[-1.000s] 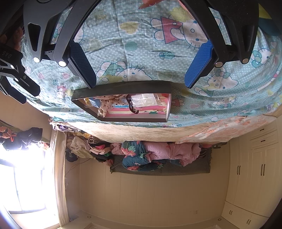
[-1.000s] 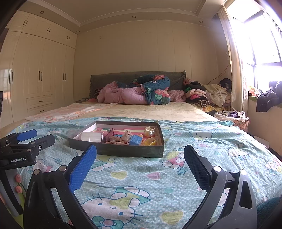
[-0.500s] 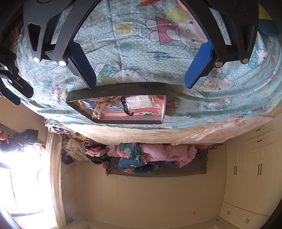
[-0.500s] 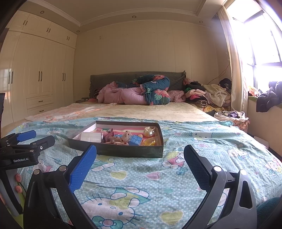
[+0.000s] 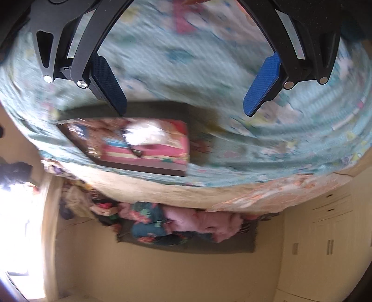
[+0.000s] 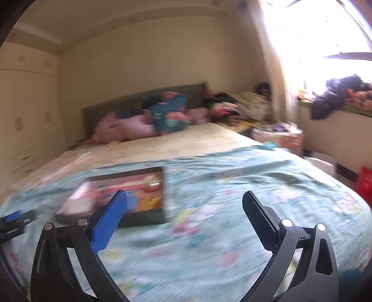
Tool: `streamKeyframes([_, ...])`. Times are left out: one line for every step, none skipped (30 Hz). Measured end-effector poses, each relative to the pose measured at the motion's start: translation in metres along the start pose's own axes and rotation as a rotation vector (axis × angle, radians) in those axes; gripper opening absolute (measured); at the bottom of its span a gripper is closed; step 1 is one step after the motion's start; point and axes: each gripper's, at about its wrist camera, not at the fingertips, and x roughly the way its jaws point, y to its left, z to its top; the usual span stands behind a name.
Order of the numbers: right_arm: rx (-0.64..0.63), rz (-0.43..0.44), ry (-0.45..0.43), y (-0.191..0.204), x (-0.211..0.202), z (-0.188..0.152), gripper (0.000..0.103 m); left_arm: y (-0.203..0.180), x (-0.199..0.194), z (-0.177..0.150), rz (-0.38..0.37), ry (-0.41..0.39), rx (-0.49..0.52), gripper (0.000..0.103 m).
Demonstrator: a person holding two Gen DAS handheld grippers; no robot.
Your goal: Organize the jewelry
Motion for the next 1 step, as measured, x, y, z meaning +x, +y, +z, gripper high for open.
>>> streamKeyframes([0.011,-0.032,0.058,-0.0132,0.0203,0.0094,0.097,0.0121,0.0144,0.0097,0.034,-0.001,-0.002,0.092])
